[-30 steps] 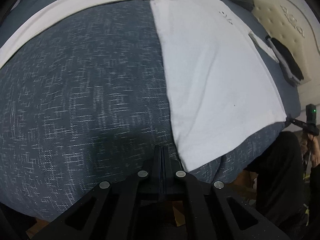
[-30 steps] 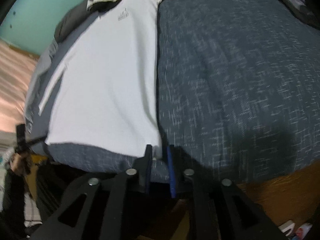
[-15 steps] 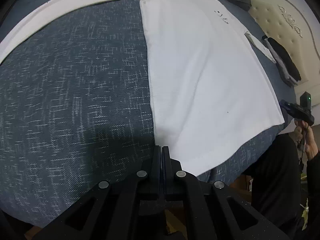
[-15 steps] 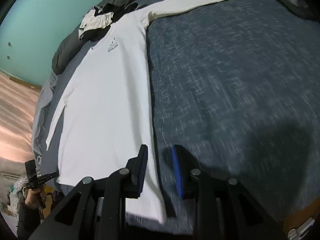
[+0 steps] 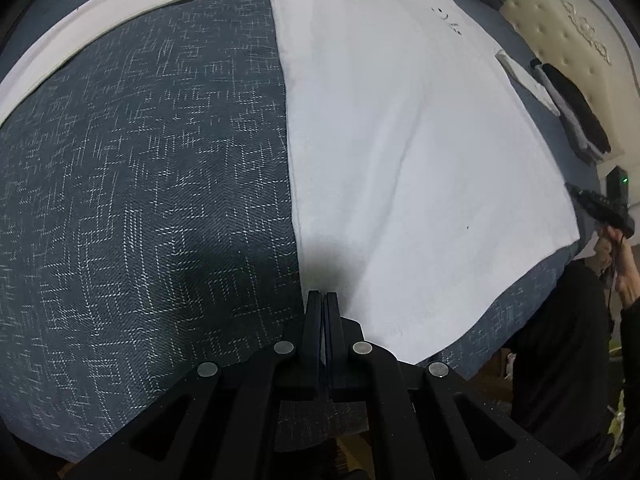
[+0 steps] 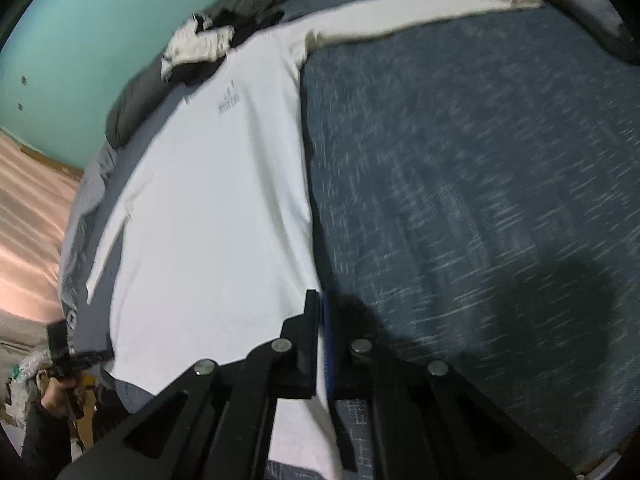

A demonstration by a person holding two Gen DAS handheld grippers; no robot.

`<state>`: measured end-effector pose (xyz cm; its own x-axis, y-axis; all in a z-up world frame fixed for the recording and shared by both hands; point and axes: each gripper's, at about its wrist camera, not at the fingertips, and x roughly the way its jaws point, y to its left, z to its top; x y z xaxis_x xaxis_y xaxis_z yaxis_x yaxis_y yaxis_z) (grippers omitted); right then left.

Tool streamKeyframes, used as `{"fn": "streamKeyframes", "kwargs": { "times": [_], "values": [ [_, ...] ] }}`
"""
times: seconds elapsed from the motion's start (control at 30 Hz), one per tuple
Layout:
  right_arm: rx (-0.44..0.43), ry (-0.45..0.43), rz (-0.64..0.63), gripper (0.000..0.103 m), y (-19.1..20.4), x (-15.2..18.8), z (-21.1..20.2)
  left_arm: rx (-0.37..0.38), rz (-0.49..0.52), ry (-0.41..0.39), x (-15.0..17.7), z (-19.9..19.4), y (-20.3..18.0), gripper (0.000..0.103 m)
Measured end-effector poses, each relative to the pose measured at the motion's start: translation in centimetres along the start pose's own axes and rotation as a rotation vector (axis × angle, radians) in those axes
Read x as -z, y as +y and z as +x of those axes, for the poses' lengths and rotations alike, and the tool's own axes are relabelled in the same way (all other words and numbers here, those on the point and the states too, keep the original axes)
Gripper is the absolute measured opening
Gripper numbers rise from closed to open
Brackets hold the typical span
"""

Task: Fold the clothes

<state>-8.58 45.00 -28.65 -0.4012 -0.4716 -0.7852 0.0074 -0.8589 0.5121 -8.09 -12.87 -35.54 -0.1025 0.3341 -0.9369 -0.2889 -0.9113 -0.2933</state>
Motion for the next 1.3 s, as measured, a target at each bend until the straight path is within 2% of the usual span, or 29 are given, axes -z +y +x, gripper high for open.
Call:
{"fn": "streamKeyframes", "kwargs": {
  "times": [0.27, 0.37, 0.5, 0.7, 0.87, 0.93, 1.0, 1.3],
  "values": [
    [0.01, 0.029, 0.013, 0.002, -1.1, 0.1, 0.2, 0.0, -0.011, -0.005, -0.7, 0.1, -0.3, 0.001],
    [0.01, 0.038, 0.023, 0.002, -1.6, 0.1, 0.3, 0.006, -0.021, -0.023, 0.4, -2.1, 2.2, 0.001],
    [0.009, 0.045, 0.037, 0.002, -2.1, -0.1, 0.3, 0.021, -0.054, -0.07, -0.4, -3.8, 3.0, 0.001],
    [-0.009, 0.011, 0.046, 0.003, -2.3, -1.7, -0.9, 0.032, -0.088, -0.12, -3.0, -4.8, 3.8, 0.001],
    [-0.017, 0.003, 0.04, 0.005, -1.8, -3.9, -0.1, 0.048, -0.125, -0.15, -4.9, -2.3, 3.7, 0.001],
    [-0.015, 0.004, 0.043, 0.018, -1.5, -4.9, 0.7, 0.054, -0.14, -0.154, -6.0, -1.8, 4.3, 0.001],
    [-0.011, 0.005, 0.047, 0.026, -1.4, -6.0, 1.5, 0.056, -0.151, -0.154, -6.2, -1.5, 4.3, 0.001],
    [-0.017, 0.019, 0.035, 0.026, -0.8, -10.9, 5.7, 0.051, -0.165, -0.136, -9.0, 1.1, 4.5, 0.002]
  ]
}}
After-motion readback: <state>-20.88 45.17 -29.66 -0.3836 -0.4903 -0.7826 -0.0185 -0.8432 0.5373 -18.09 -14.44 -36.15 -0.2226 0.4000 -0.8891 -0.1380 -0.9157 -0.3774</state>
